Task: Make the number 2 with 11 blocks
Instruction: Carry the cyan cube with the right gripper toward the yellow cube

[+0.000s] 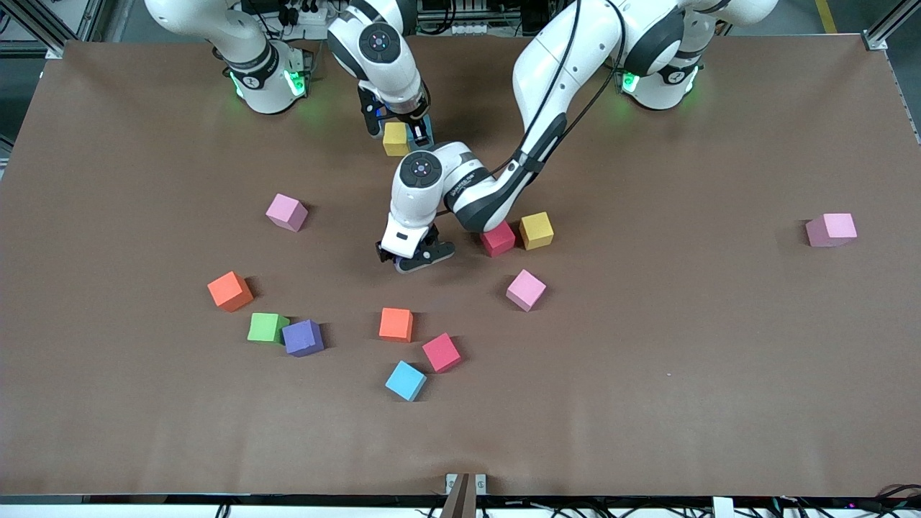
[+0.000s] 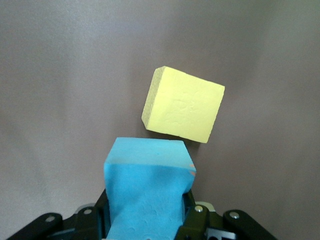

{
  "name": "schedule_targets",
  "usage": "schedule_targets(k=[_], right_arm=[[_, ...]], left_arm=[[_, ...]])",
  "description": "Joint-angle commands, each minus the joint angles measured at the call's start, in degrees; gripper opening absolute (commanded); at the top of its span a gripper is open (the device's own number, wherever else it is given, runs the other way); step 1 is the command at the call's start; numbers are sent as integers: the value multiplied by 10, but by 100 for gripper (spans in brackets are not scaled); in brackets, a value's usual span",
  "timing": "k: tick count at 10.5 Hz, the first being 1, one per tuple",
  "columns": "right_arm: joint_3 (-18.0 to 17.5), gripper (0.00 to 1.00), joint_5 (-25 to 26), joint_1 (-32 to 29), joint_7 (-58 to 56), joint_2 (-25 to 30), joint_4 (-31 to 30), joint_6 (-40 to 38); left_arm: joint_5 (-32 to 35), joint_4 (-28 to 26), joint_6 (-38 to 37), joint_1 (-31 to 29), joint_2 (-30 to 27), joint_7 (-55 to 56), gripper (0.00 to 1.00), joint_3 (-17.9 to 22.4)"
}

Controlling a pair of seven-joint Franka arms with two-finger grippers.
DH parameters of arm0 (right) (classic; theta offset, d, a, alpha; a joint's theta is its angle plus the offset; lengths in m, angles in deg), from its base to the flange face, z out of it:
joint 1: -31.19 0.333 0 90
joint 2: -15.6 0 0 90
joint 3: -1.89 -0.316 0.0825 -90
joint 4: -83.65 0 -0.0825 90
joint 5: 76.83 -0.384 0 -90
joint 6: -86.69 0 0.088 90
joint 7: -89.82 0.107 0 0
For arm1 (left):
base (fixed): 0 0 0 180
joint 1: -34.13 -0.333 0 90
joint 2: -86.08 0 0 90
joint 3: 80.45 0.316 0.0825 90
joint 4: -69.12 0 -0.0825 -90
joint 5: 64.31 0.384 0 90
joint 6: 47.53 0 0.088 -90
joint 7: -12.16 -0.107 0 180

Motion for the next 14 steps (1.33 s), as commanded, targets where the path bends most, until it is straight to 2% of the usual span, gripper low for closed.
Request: schedule_targets(k=[1,5,7,9,11,14], right_arm=[[-2,0,-28,17,30,-14,6,20],[-11,0,-38,23,36,-27,2,41],[-20,0,-38,22,37,-40,0,58],[-20,0,-38,19,37,-45,-1,58],[-20,0,-38,16,41,-48,-5,58],[-20,0,-38,10,43,-48,-13,66]], left_arm=[[-20,0,-14,-18,-18,-4,0,5],[-56,-11,-127,-67,-64,-131,0,2],[-57,-12,-187,-71,-69,-230,0,2],[-53,-13,-225,-73,-78,-285,0,3],[-50,-13,-259,-77,-84,-386,0,7],[-54,-14,-273,-87,-93,-511,0,9]])
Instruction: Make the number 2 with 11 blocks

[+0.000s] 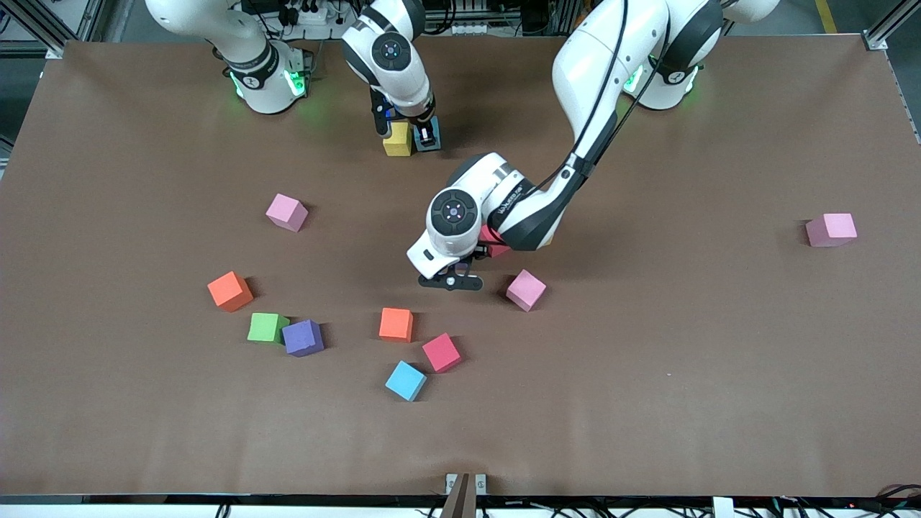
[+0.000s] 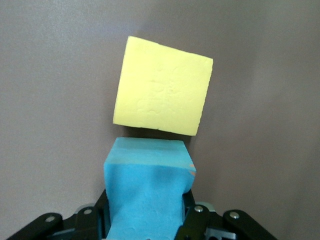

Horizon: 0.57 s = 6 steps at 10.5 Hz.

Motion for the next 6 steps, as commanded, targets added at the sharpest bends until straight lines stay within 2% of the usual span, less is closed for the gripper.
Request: schedule_targets(k=[1,3,6], right_arm=[[-2,0,-14,-4,5,2,-10,12],[-1,0,-13,-4,5,2,-10,14],[-1,0,-8,-4,2,-5,-12,16]], left_arm=[[-8,-20,-29,-4,-26,-106,0,4],[-7,-20,-54,-11,-39,-218,0,4],[4,-18,-54,-15,-46,-467,0,6]])
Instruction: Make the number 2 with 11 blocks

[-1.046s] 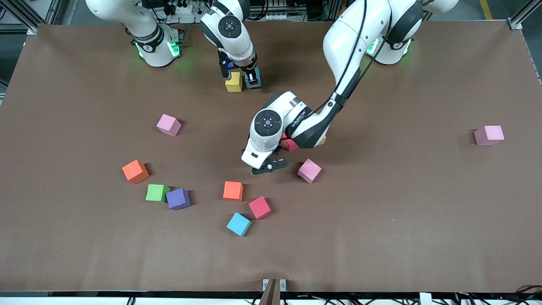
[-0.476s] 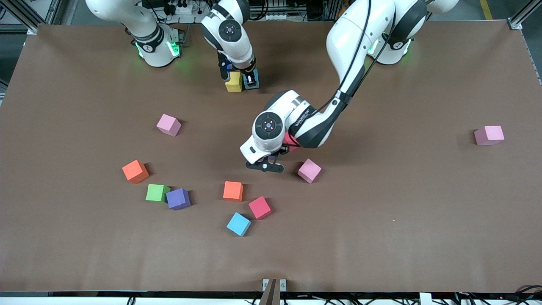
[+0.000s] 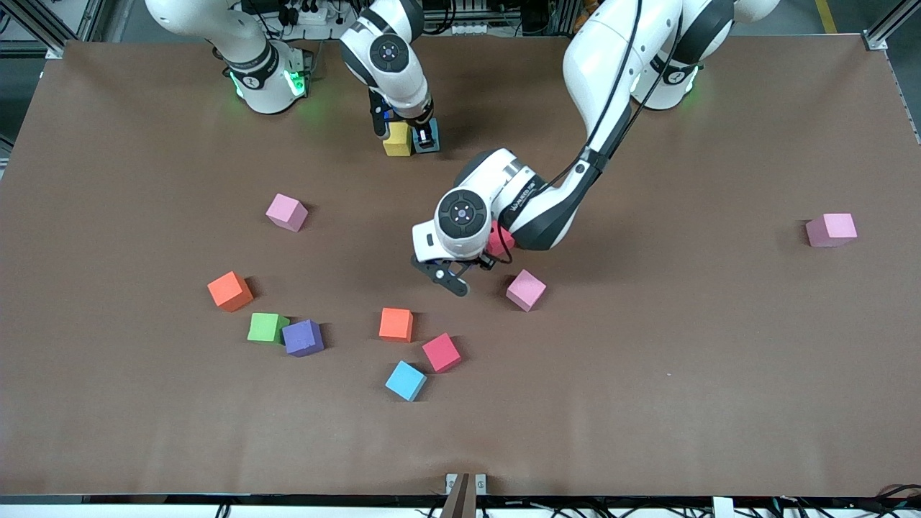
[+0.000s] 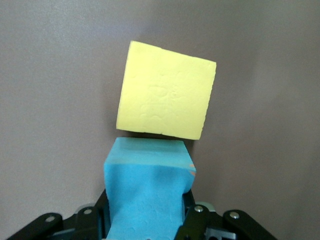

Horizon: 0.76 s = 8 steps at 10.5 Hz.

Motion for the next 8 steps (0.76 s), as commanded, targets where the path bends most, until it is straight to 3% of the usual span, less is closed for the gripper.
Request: schedule_targets(k=[1,4,8], right_arm=[[-3,0,-7,-2,1,-3,-14,12],[-3,0,-3,-6,-2,-4,-16,12],[-3,0,7,-10,-2,-7,-16,12]], left_arm=[[3,-17,-5,-14,-26,-177,0,4],[9,-17,-6,-21,-36,-350,0,4],[9,-17,-1,-22,-37,-423,0,5]])
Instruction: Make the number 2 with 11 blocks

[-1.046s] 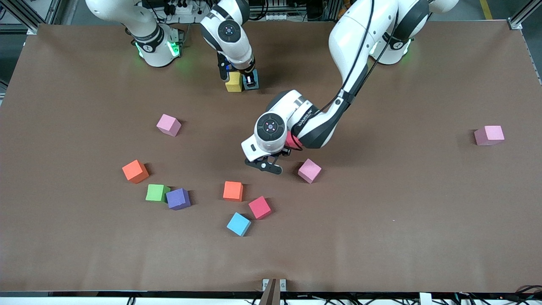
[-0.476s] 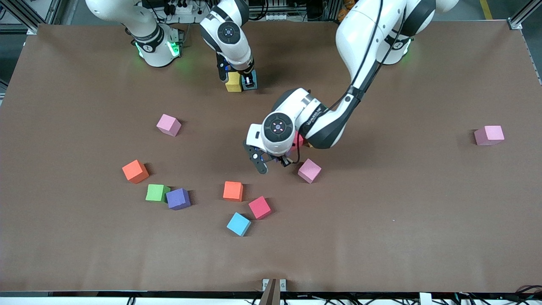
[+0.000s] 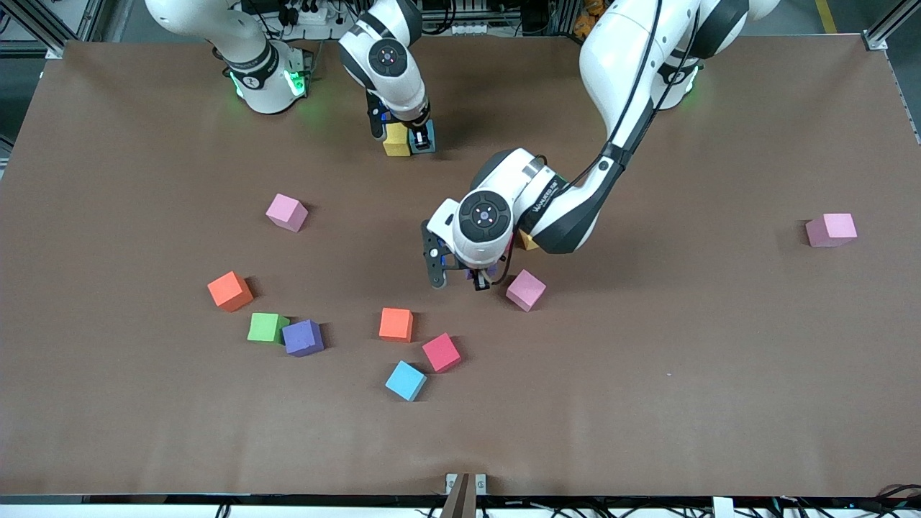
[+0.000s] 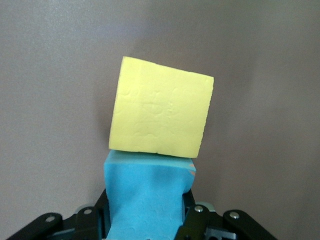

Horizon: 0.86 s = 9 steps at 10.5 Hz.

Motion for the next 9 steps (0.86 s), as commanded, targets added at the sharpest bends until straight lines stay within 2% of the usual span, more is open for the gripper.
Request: schedule_targets(k=[1,8,9], right_arm=[[-3,0,13,-8,-1,-2,-8,9],[-3,0,25,-12,-1,-10,-7,24],[-3,4,25,-19,-1,-11,-7,23]], left_arm=[[8,-16,-1,0,-14,-19,0,2],[8,-16,6,2,-12,-11,0,2],[8,-16,6,2,-12,-11,0,2]])
